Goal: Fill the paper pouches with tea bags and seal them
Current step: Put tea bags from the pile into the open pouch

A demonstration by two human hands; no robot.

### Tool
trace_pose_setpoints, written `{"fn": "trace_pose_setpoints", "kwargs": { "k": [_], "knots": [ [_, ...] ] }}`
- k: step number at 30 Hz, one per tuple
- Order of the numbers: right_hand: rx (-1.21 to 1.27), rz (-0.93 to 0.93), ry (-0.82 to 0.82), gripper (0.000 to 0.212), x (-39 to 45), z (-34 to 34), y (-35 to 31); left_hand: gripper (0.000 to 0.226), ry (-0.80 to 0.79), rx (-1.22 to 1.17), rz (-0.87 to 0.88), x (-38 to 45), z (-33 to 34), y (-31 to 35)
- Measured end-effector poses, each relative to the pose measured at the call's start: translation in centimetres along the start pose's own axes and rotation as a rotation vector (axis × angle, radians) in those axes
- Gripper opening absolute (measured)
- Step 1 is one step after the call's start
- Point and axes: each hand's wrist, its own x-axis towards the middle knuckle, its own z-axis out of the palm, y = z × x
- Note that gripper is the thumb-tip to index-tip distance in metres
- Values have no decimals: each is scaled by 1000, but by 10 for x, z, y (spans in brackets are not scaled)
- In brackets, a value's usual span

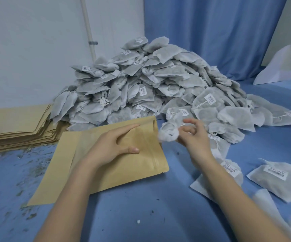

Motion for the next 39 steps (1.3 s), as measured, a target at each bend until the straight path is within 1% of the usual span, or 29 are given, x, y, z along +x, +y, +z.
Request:
{"fn": "trace_pose_setpoints", "kwargs": {
  "k": [2,3,5,7,8,9,10,12,15,17,18,19,20,22,23,24,26,28,31,33,35,37,39],
  "knots": [
    [-92,-54,-74,29,-8,17,4,68,18,-18,17,1,2,3],
    [-138,-55,-153,28,-11,24,4,68,27,-25,26,1,2,5],
    [-223,-28,-419,26,-17,31,2,68,24,-29,34,1,3,7],
    [-421,-3,-721,26,-20,27,-4,70,-21,-23,34,1,3,8],
    [-526,23,-836,24,-21,24,-8,70,-47,-18,32,1,4,9],
    [-616,31,-898,23,-22,21,-11,70,-68,-13,33,1,5,9],
    [-686,10,-902,24,-21,18,-12,70,-84,-5,37,1,6,10],
    [-784,-80,-830,26,-20,14,-13,71,-94,14,44,2,8,12],
    [-864,-141,-798,31,-21,2,-19,72,-120,33,48,1,10,14],
    [-1010,-185,-774,28,-24,-11,-27,73,-142,38,48,-1,12,15],
    [-1130,-191,-761,30,-25,-19,-31,73,-151,35,50,-2,12,16],
    [-1279,-161,-744,34,-27,-26,-34,72,-159,30,50,-3,13,16],
    [-1447,-77,-714,43,-29,-31,-37,71,-167,27,49,-4,13,18],
    [-1739,175,-611,65,-34,-38,-41,71,-176,26,47,-6,13,21],
    [-1807,286,-551,75,-34,-40,-41,70,-178,29,47,-7,13,23],
    [-1817,379,-490,82,-34,-42,-40,70,-179,32,50,-7,13,25],
    [-1734,500,-405,92,-33,-45,-34,70,-180,38,57,-10,13,29],
    [-1664,498,-335,92,-32,-47,-26,70,-184,39,61,-13,14,31],
    [-1597,307,-155,76,-31,-47,-16,71,-182,43,62,-19,14,32],
    [-1443,182,-92,62,-29,-48,-11,71,-179,57,60,-22,13,32],
    [-1231,128,-14,49,-27,-49,-8,71,-176,74,54,-25,12,31],
    [-1060,60,124,43,-25,-50,-7,71,-169,89,46,-28,11,31],
    [-952,5,269,42,-22,-50,-10,72,-162,99,36,-30,9,30]
  ]
}}
